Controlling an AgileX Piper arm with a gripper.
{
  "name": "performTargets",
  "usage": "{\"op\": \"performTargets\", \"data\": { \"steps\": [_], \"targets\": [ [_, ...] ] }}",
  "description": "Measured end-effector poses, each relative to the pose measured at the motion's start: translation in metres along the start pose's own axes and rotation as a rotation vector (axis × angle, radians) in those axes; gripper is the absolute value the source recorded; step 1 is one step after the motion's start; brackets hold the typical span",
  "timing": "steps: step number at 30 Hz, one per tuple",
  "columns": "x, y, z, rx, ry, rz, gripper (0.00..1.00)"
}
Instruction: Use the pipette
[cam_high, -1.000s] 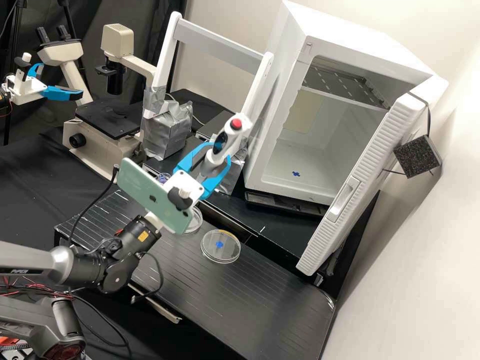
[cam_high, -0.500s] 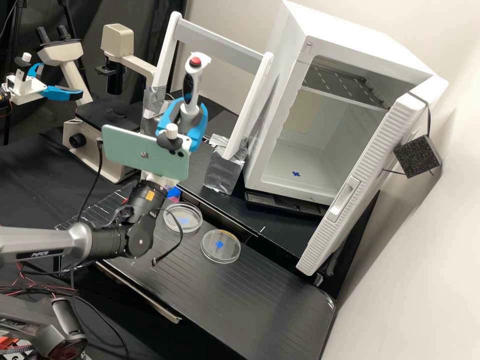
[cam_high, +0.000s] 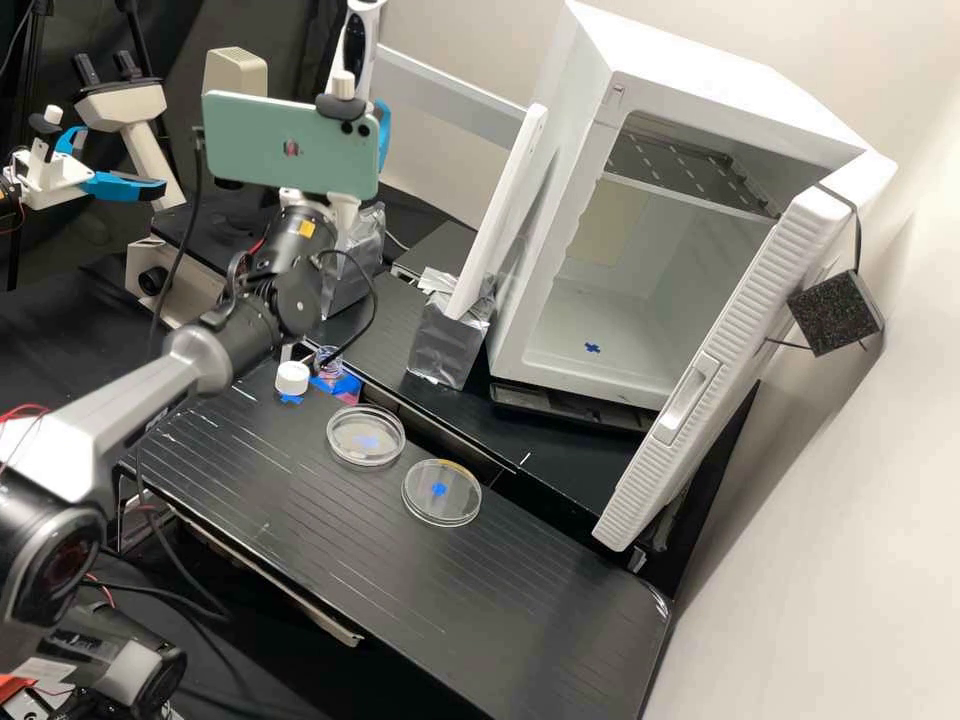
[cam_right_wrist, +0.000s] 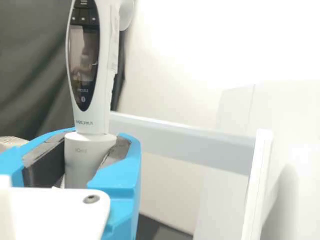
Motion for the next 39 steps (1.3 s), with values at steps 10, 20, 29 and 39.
{"op": "performTargets", "data": {
  "steps": [10,20,29,39],
  "targets": [
    [0.059,-0.003,0.01,0.01,-0.2,-0.057,0.0],
    [0.073,0.006,0.007,0.023,-0.225,-0.033,0.0],
    [0.085,0.003,0.012,0.058,-0.292,-0.288,0.0],
    [0.09,-0.01,0.004,0.077,-0.203,-0.376,0.0]
  ]
}}
